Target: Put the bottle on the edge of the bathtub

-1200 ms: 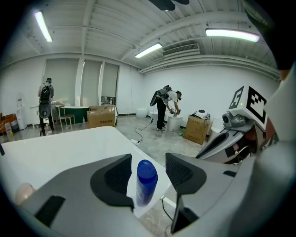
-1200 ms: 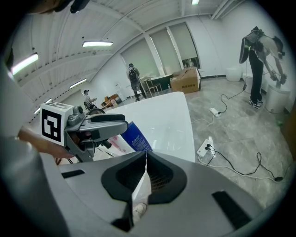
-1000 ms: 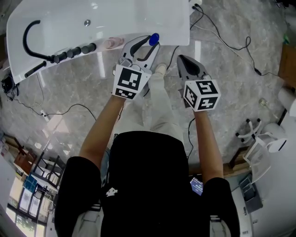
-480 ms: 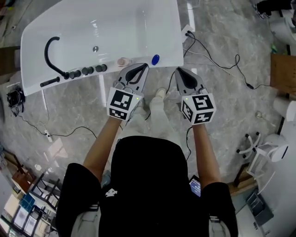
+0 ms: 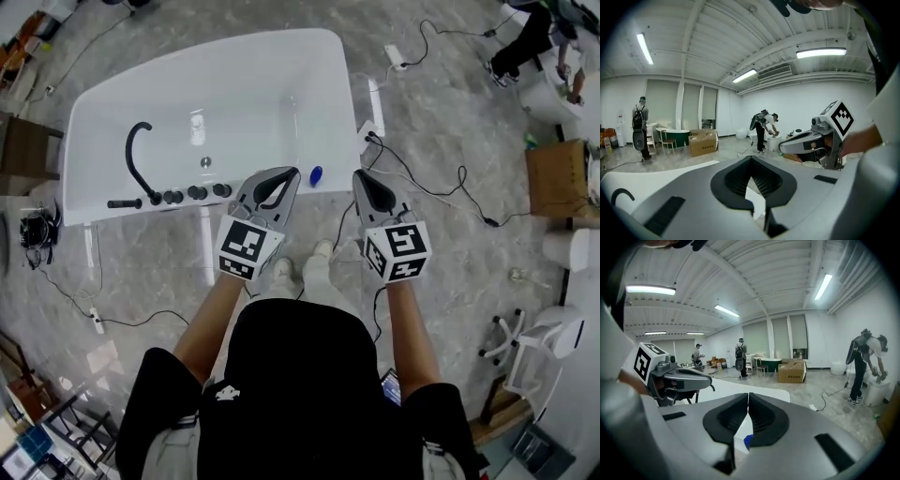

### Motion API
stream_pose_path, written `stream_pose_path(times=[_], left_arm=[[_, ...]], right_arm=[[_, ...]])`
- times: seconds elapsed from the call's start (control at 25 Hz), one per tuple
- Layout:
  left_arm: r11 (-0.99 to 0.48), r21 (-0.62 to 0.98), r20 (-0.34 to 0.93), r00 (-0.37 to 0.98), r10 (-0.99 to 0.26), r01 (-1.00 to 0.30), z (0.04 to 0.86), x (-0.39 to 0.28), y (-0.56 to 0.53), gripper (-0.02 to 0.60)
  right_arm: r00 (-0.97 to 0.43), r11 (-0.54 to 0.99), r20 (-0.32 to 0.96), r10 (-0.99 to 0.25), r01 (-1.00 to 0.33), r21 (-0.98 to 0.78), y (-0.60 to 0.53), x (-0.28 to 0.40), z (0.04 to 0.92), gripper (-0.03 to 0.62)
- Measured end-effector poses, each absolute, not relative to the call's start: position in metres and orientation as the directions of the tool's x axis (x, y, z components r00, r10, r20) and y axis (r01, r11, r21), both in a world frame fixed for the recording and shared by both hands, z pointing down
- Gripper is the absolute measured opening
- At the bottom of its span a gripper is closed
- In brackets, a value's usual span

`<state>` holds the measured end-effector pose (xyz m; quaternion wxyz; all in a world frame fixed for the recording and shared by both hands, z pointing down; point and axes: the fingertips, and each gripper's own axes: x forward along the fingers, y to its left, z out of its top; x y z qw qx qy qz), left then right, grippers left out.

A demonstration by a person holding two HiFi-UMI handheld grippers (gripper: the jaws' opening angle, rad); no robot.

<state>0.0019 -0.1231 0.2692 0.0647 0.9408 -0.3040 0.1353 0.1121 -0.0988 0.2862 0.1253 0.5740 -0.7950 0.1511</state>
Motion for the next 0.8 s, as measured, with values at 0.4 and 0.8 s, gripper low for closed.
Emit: stream_pose_path(times=[0.4, 0.8], left_arm=[[-0.779, -0.047, 0.173, 0.763, -0.623, -0.626, 0.162, -0.022, -0.120, 0.013], [-0.746, -0.095, 0.032, 0.747, -0.664, -0.659, 0.092, -0.033, -0.108, 0.014]], right_arm=[[-0.304, 0.308, 0.194, -0.933, -0.951, -0.010, -0.095, 0.111, 0.174, 0.025], [-0.325, 0.329, 0.064, -0.943, -0.942, 0.064, -0.088, 0.092, 0.109, 0.025]])
